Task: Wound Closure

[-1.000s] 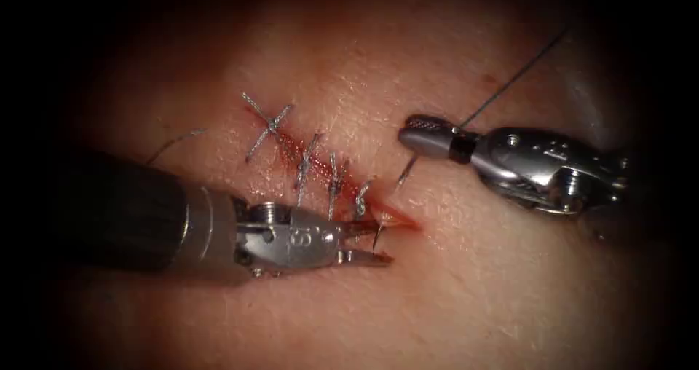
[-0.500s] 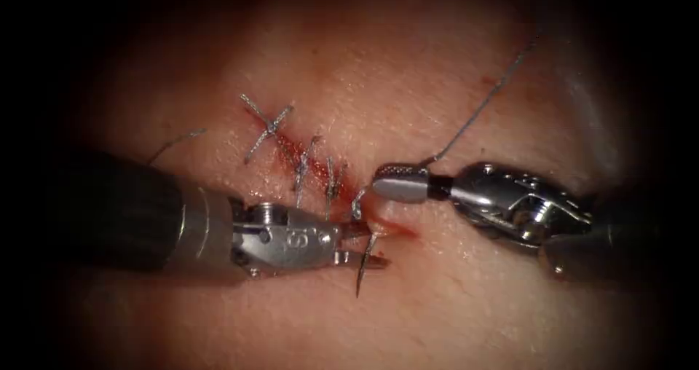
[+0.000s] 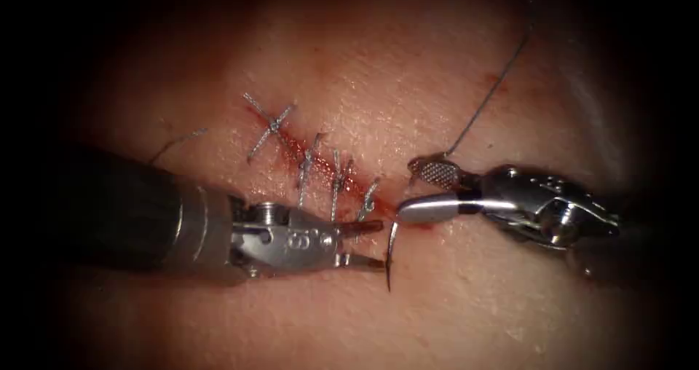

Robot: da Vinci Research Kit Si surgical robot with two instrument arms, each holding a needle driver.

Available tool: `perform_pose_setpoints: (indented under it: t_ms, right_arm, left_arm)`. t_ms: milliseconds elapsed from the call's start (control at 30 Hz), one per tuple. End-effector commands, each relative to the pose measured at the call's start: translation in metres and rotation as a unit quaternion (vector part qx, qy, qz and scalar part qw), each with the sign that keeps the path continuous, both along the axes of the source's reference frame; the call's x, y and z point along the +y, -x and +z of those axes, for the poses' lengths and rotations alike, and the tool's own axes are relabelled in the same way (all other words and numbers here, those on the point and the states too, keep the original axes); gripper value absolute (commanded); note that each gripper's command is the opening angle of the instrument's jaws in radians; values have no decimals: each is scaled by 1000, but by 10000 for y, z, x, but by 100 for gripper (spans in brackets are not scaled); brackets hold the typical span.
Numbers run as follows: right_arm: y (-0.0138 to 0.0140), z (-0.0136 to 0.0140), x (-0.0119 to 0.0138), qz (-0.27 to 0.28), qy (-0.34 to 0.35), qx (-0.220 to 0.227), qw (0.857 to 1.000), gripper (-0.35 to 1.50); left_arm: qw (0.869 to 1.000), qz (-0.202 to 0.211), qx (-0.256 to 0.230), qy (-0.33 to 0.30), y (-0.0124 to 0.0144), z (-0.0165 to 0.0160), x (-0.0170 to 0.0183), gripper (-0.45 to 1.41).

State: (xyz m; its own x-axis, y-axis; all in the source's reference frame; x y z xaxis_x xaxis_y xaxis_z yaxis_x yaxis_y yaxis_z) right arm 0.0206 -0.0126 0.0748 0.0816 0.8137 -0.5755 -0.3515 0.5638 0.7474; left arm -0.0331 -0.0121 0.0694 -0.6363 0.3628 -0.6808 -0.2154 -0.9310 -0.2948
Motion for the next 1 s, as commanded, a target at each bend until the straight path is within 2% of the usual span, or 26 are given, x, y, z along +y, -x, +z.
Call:
perform_pose_setpoints:
  t_ms: [33, 133, 167, 267, 300, 400, 467, 533, 633, 867, 1000]
  right_arm:
    - [10, 4, -4, -2, -3, 0, 1000, 148]
    - [26, 0, 0, -9, 2, 0, 1000, 148]
    - [29, 0, 2, -11, 1, -2, 1000, 148]
    - [29, 0, 2, -11, 4, -3, 1000, 147]
    - [26, 1, 1, -10, 5, -3, 1000, 147]
    - [20, 3, -2, -10, 6, -6, 1000, 147]
    - [10, 10, -10, -7, 11, -7, 1000, 147]
    - [7, 15, -17, -9, 14, -6, 1000, 145]
    - [7, 20, -20, -9, 17, -4, 1000, 143]
    - [8, 25, -24, -10, 20, -5, 1000, 140]
    - [16, 27, -23, -12, 21, -4, 1000, 137]
  left_arm:
    - [1000, 7, -4, 2, -1, 3, -9, 15]
    - [999, 26, -8, 19, -14, -2, -20, 15]
    - [998, 47, -11, 41, -18, -6, -27, 21]
    - [996, 68, -16, 63, -18, -9, -31, 24]
    - [991, 93, -32, 94, -15, -10, -33, 27]
    - [986, 107, -49, 116, -10, -9, -33, 32]
    - [977, 132, -86, 141, 5, -2, -31, 52]
    - [974, 137, -101, 149, 13, 1, -27, 68]
    - [968, 139, -127, 165, 20, 1, -20, 68]
    - [963, 134, -141, 186, 36, 0, -4, 59]
    - [961, 131, -142, 196, 40, -3, 3, 46]
